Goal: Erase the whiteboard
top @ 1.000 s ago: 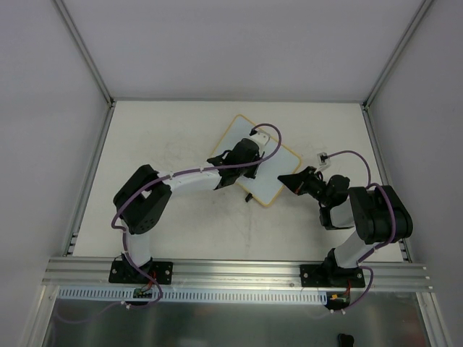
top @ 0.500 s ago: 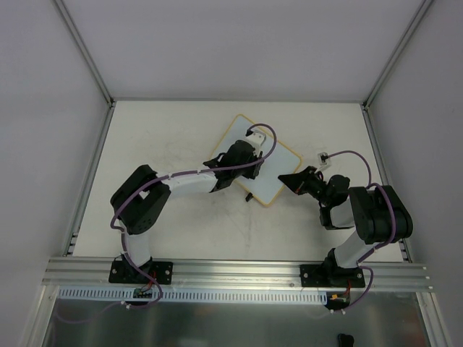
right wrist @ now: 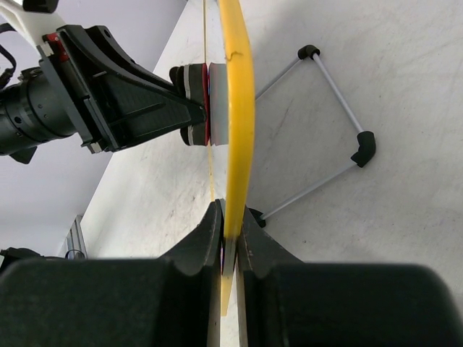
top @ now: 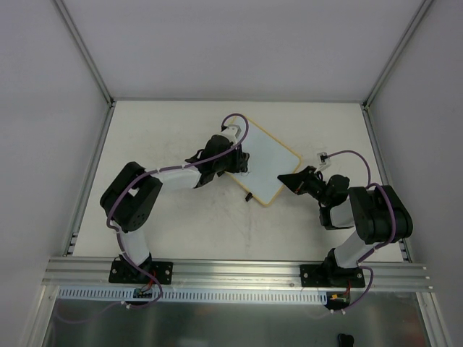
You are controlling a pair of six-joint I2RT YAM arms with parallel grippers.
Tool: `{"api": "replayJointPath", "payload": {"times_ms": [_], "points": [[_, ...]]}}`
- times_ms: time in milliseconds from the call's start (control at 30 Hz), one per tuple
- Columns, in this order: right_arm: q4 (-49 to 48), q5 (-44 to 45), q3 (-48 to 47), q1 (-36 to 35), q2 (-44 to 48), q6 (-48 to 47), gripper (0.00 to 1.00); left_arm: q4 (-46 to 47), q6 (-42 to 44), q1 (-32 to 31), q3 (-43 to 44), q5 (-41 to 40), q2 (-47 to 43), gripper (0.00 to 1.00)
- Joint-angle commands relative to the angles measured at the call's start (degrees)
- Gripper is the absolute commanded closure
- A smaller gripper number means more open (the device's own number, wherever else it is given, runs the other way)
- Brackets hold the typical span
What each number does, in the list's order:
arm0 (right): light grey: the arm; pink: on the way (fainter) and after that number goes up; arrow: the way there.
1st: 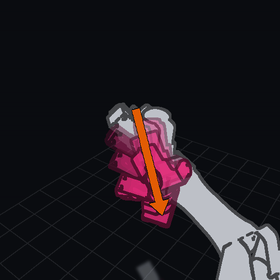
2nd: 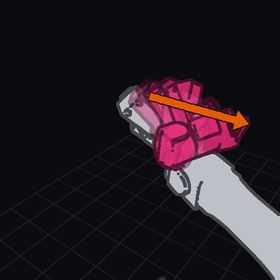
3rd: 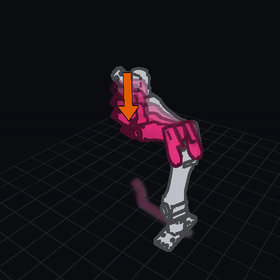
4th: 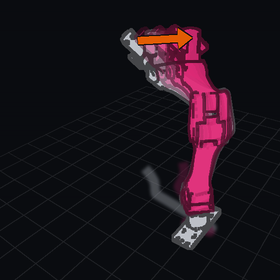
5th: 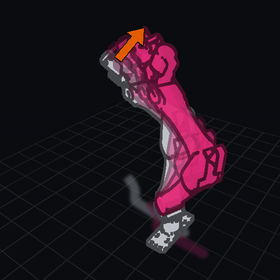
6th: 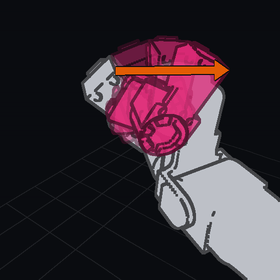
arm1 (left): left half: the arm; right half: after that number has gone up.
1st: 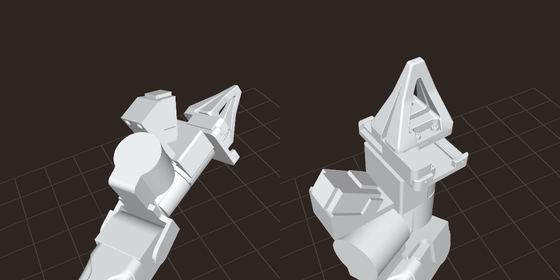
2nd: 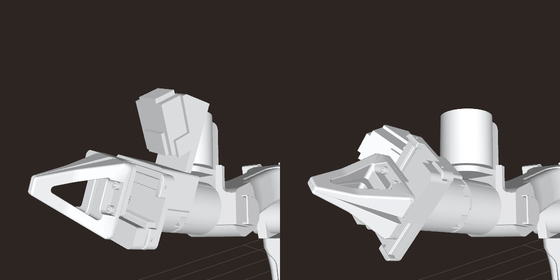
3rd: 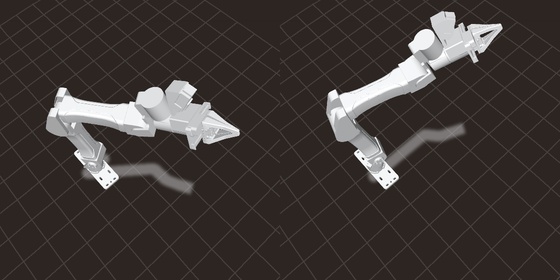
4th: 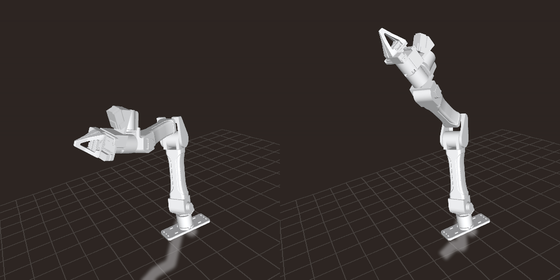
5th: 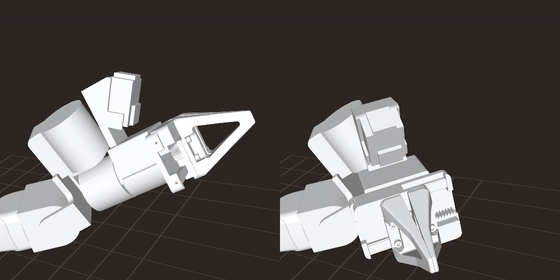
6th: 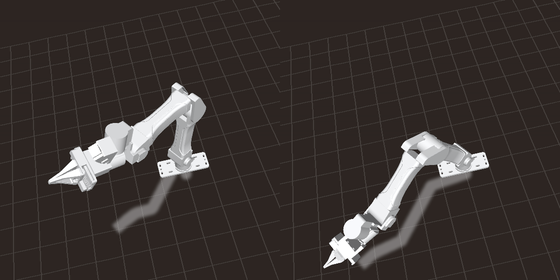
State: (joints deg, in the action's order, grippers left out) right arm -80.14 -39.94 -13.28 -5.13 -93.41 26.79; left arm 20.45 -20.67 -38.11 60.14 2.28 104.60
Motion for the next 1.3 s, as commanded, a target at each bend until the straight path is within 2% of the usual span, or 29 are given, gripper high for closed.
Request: {"api": "replayJointPath", "payload": {"times_ms": [0, 267, 500, 700, 867, 1100, 1267], "points": [[-7.66, 0.22, 0.62, -0.24, -0.55, -7.8, 1.0, -9.2, -0.42, 4.62, -5.37, -11.85, 5.01, 1.0], [-7.58, 0.13, 0.45, -0.24, -0.73, -7.63, 1.0, -10.07, -1.04, 7.78, -7.05, -17.66, 3.86, 1.0], [-7.66, 0.22, 0.36, -0.24, -0.73, -7.63, 1.0, -9.12, -1.04, 7.17, -6.87, -14.86, 5.18, 1.0], [-7.66, 0.04, 0.27, -0.24, -1.08, -7.54, 1.0, -1.47, 2.02, -0.03, -9.69, -16.7, 3.25, 1.0], [-7.58, 0.04, 0.27, -0.24, -1.08, -7.54, 1.0, 1.08, 3.7, -6.62, -8.9, -14.94, 5.0, 1.0], [-7.58, 0.04, 0.27, -0.24, -0.81, -7.54, 1.0, 3.89, 0.1, -15.05, -8.64, -14.15, 8.6, 1.0], [-7.66, -0.05, 0.27, -0.15, -0.81, -7.45, 1.0, 4.78, -0.25, -17.7, -7.23, -10.12, 9.13, 1.0]]}}
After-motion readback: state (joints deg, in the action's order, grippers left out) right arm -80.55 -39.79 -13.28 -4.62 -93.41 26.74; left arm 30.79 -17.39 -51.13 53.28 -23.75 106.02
